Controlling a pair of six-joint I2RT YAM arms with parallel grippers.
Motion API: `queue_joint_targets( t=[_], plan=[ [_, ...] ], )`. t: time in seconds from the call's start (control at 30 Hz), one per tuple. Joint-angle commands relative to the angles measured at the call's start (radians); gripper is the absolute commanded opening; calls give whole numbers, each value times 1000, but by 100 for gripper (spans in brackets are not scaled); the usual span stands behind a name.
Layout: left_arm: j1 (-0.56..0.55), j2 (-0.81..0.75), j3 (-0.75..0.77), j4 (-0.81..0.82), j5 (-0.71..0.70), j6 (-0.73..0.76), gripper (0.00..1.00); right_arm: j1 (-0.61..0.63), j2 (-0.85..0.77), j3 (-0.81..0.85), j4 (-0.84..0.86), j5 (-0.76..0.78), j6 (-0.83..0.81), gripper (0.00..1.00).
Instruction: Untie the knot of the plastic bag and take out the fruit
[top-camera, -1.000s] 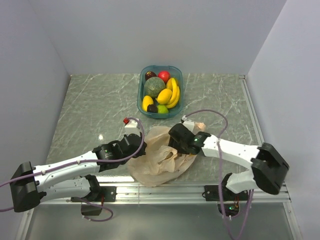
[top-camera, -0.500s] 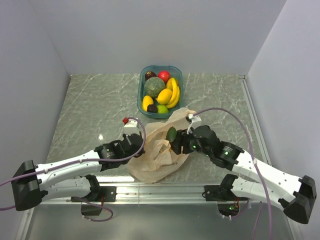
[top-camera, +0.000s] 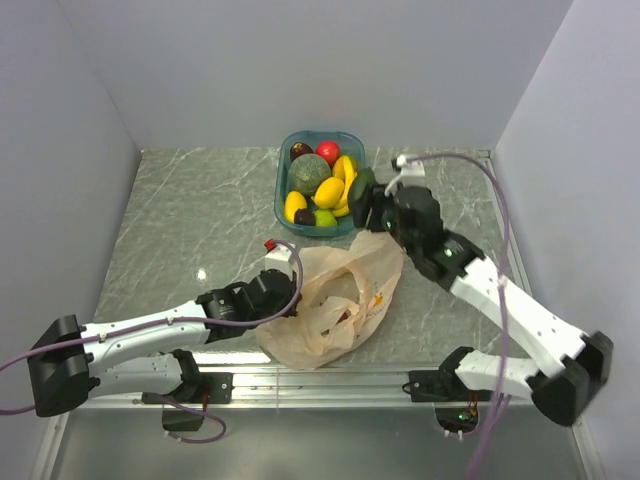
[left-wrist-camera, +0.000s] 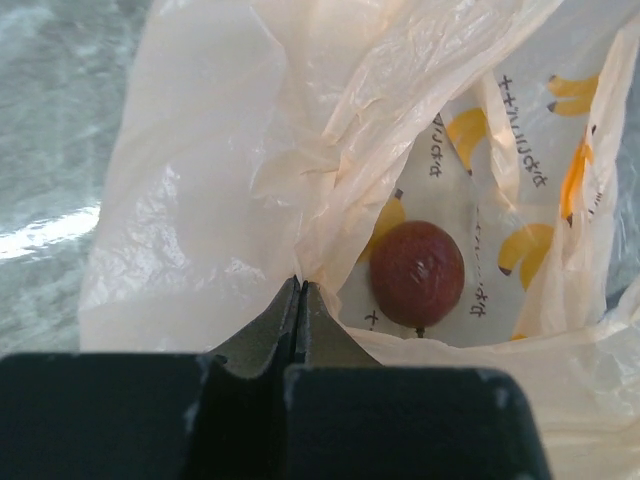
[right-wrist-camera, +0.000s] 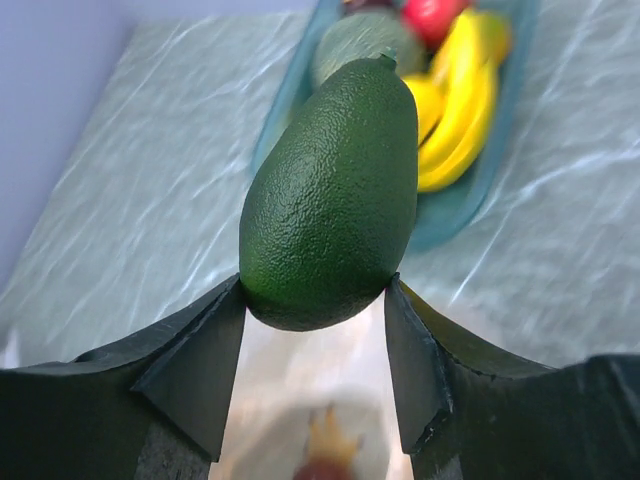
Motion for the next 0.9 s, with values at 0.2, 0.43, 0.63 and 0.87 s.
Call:
queue_joint_targets(
  t=[0.2,0.43,0.63,0.87],
  plan=[
    [-20,10,39,31,26,44,1,-102,450,295,121,-36,-97,7],
    [-20,4,44,31,-5,26,1,-160,742,510,154,4,-109,10],
    [-20,4,50,22,-11,23,1,-198,898,725,70,-45,-137,14],
    [-20,5,53,31,-47,58,1,-191,658,506,44,-160,-190,61]
  ],
)
